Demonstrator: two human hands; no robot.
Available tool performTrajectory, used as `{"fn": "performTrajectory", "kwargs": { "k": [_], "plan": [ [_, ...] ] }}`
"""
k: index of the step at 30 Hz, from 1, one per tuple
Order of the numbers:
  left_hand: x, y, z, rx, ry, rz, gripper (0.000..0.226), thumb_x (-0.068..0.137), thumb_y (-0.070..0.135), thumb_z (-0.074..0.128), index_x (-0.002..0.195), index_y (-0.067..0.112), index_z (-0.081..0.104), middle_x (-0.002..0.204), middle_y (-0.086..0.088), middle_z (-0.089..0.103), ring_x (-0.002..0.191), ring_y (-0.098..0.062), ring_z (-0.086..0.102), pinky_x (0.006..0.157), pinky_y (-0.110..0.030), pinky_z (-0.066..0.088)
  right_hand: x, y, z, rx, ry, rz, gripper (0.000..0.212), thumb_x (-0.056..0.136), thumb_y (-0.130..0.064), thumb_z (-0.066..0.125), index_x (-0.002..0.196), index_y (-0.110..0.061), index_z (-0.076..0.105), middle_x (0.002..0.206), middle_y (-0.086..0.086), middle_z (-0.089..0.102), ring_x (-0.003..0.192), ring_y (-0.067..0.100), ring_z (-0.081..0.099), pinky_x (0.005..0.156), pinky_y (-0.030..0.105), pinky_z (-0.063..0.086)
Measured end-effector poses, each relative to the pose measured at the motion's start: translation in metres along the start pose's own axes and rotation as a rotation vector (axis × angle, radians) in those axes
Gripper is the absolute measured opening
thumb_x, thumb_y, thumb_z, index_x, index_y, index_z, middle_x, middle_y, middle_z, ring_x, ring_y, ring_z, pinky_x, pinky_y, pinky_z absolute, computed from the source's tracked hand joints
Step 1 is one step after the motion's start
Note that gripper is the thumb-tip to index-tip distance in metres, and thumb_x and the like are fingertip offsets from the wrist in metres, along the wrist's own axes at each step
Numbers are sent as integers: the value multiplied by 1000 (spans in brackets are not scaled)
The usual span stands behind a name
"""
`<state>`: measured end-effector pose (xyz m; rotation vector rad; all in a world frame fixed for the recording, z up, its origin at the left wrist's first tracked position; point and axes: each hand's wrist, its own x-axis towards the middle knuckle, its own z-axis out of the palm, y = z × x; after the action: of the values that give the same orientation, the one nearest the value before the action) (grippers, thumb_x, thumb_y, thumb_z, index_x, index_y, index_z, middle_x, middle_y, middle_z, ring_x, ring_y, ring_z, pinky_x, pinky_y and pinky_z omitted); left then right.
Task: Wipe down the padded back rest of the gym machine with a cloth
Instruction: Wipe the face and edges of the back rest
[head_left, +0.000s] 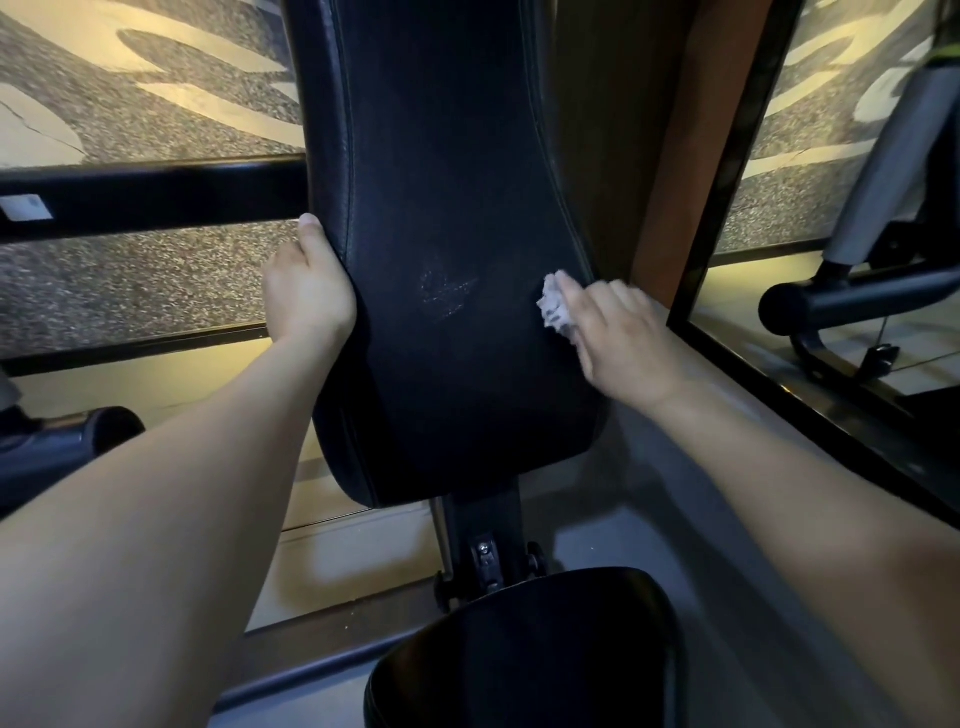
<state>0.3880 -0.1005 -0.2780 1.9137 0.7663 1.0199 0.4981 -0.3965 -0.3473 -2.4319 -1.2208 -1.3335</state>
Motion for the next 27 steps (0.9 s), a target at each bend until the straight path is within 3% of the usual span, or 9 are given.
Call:
{"fn": "performTrajectory", "kwargs": {
  "k": [7,15,18,20,24,25,27],
  "plan": [
    [0,1,-1,-41,0,4,72,103,57,20,125,6,65,129,-18,63,123,-37,54,109,-45,38,31,-18,2,140,103,318,55,93,-10,52,146,1,43,104,18,55,92,36,52,83,46,47],
    [-4,4,-2,-23,9,10,64,107,50,22,128,4,62,134,-21,59,124,-37,52,103,-39,35,103,-13,-8,178,192,327,50,94,-10,50,144,-5,46,109,18,55,99,34,53,89,43,47],
    [-2,2,-1,-32,8,24,66,107,49,21,123,2,64,129,-20,62,119,-35,54,93,-34,33,115,-23,-11,226,208,352,49,95,-12,50,144,-8,46,109,15,54,98,30,52,88,39,48],
    [-2,1,-1,-29,10,27,67,107,50,20,121,3,65,126,-19,63,112,-31,55,88,-33,31,95,-37,-6,230,173,258,52,94,-9,49,146,-8,45,106,15,53,94,30,50,84,40,46],
    [1,-3,0,-35,26,29,69,106,52,20,115,2,67,120,-19,65,108,-34,58,90,-37,36,66,-36,-5,183,53,-131,51,95,-9,48,145,-6,48,98,13,53,87,30,49,81,42,46],
    [2,-4,1,-42,26,33,70,106,53,20,116,2,67,121,-19,65,112,-35,58,93,-38,38,76,-27,-9,155,49,-157,48,95,-9,49,143,-7,50,97,13,53,86,31,49,79,44,47],
    [3,-4,1,-53,22,34,69,105,53,21,119,3,66,125,-18,64,118,-36,57,99,-39,38,104,-10,-15,144,85,-8,43,94,-10,48,137,-9,51,96,16,52,87,31,49,77,47,47]
  ]
}}
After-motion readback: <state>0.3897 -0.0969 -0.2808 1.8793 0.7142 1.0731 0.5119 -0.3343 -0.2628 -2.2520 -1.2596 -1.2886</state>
